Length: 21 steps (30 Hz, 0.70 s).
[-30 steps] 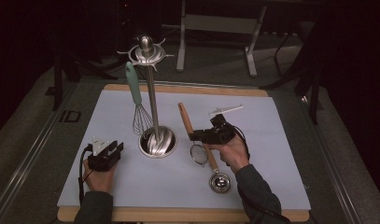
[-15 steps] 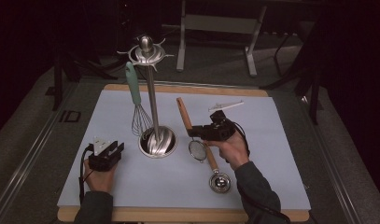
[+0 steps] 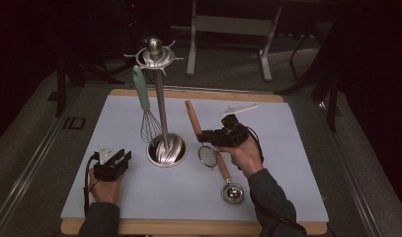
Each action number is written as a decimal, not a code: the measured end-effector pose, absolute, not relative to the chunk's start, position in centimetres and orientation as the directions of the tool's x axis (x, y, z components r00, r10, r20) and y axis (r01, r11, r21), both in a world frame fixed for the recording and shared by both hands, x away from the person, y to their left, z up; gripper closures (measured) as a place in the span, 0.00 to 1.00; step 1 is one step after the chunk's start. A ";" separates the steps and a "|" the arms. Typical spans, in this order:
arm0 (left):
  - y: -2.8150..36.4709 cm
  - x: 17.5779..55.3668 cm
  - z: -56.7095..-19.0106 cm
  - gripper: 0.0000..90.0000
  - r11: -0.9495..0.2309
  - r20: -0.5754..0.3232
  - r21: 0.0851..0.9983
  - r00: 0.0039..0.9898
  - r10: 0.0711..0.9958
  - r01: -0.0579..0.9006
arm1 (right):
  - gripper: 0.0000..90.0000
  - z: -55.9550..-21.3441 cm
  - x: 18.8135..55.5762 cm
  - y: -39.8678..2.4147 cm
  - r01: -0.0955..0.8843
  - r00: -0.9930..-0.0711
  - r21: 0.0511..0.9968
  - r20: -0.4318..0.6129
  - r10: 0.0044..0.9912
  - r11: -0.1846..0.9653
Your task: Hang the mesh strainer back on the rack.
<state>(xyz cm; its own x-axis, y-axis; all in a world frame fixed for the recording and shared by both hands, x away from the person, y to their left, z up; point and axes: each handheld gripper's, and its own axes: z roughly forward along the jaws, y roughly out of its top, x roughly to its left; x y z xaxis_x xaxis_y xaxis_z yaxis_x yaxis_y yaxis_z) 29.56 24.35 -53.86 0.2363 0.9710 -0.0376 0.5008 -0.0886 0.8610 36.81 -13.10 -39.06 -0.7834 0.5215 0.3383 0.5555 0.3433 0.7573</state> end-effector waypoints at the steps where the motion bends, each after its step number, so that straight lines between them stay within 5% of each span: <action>1: 24.4 29.6 -53.9 0.77 -0.088 -0.038 0.861 0.236 0.971 0.501 | 0.81 -39.0 36.9 -13.1 0.557 -0.783 0.758 0.343 0.519 0.340; 21: 24.3 29.6 -53.9 0.76 -0.089 -0.038 0.861 0.237 0.971 0.501 | 0.81 -37.3 37.0 -13.4 0.514 -0.809 0.798 0.330 0.487 0.314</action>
